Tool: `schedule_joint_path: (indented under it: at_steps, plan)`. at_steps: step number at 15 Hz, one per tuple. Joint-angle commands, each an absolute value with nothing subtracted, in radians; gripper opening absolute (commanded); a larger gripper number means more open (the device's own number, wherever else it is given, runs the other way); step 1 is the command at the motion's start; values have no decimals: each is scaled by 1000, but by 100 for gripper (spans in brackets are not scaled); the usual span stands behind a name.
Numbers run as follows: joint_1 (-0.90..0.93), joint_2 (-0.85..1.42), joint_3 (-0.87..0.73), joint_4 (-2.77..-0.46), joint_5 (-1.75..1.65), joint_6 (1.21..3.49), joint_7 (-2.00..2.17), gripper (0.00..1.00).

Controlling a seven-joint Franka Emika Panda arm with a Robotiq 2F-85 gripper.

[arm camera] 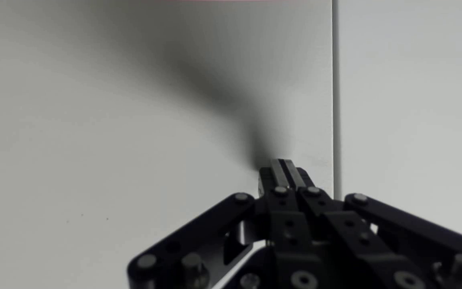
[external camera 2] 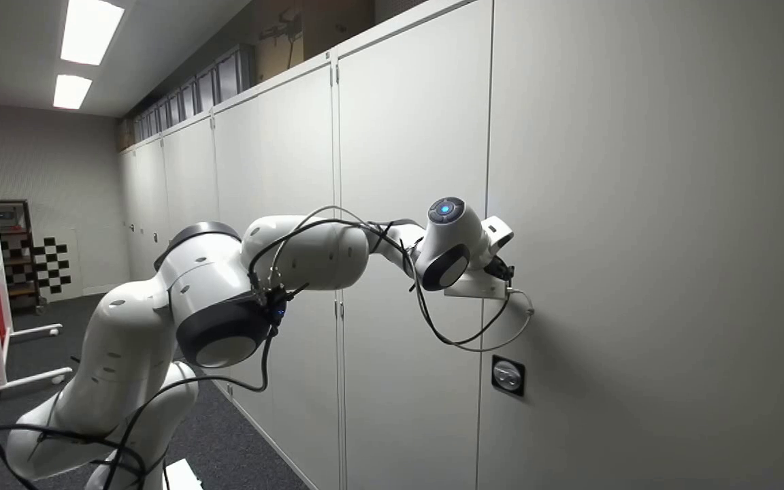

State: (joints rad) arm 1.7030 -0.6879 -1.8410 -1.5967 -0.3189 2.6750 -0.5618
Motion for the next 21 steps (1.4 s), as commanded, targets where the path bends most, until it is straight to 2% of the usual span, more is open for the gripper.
schedule_joint_path:
  at_steps: [1,17,18,20,21]
  plan:
    - [1696,-706,-1824,-1593,-356,2668,-540,1]
    - [1692,-704,-1825,-1597,-360,2669,-540,0]
    - [1688,-702,-1823,-1602,-364,2671,-541,26]
    - [1676,-700,-1816,-1613,-366,2672,-542,32]
    - [1665,-695,-1812,-1625,-367,2671,-539,42]
